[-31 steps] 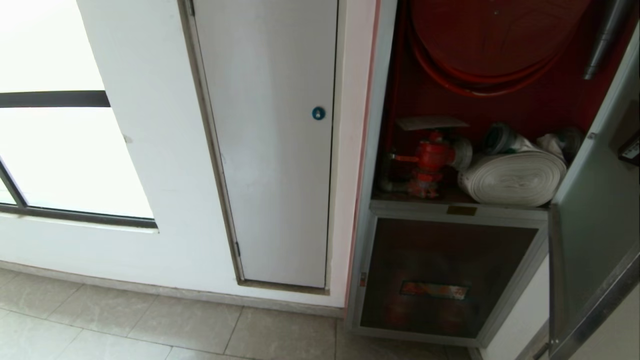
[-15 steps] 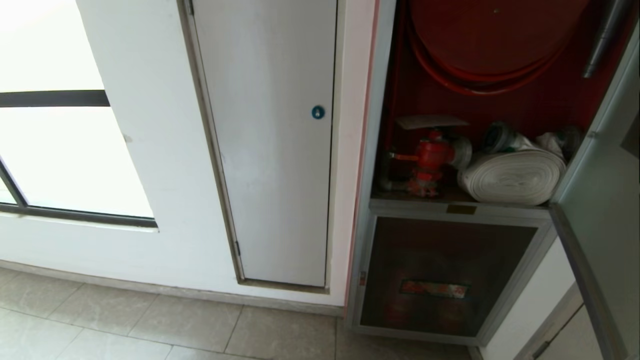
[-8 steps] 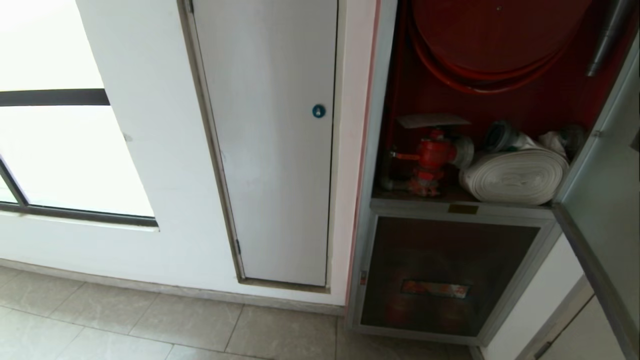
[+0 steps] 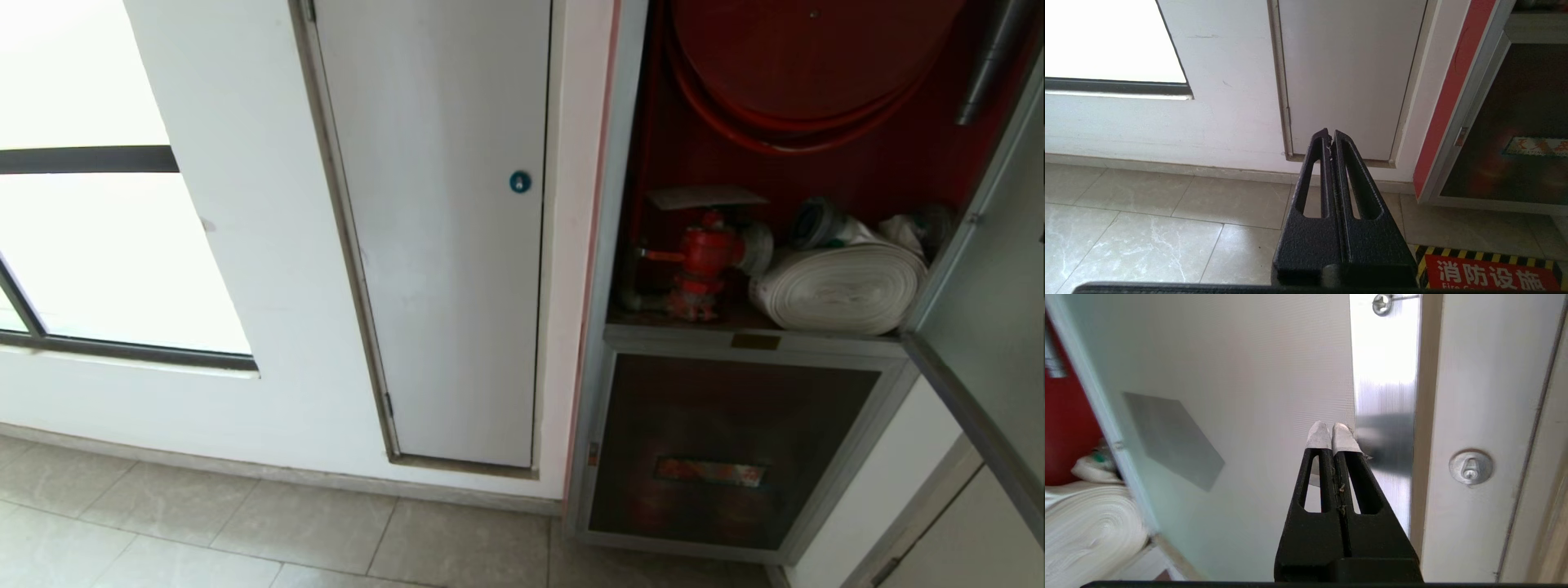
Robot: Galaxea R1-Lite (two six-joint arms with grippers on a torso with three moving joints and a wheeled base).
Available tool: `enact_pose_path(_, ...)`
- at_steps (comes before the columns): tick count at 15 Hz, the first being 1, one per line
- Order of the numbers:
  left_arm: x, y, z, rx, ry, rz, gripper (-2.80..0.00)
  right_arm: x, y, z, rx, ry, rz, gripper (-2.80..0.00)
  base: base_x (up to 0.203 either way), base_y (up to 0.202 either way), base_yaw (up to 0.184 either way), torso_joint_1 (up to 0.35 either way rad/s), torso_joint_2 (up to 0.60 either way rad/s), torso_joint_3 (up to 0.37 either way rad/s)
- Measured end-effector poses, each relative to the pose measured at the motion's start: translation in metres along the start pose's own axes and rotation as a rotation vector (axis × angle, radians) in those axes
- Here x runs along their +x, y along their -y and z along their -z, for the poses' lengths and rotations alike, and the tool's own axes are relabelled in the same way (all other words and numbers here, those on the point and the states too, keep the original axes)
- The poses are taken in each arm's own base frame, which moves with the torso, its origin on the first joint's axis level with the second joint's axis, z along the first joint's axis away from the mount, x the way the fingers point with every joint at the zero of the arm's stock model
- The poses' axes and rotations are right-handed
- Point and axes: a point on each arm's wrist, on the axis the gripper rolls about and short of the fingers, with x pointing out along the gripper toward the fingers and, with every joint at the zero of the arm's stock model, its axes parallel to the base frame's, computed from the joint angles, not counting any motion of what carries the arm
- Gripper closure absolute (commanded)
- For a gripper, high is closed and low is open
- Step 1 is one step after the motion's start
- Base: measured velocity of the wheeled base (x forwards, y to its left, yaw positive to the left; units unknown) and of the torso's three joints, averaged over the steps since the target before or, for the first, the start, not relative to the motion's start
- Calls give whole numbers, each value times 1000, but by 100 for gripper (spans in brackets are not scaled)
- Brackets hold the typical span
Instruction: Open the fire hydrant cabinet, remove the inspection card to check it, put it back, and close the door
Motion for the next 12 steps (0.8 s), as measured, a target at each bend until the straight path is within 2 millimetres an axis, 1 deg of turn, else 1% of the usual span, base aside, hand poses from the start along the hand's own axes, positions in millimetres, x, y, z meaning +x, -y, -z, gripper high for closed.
enact_pose_path(2,0,0,0,0,0,0,0,4,-2,3,-14,-8,7,0,0,0,0,0,0,0)
enact_pose_path(7,0,0,0,0,0,0,0,24,-6,16,-71,-24,22,0,0,0,0,0,0,0)
enact_pose_path(12,0,0,0,0,0,0,0,44,-1,25,-108,-26,52,0,0,0,0,0,0,0)
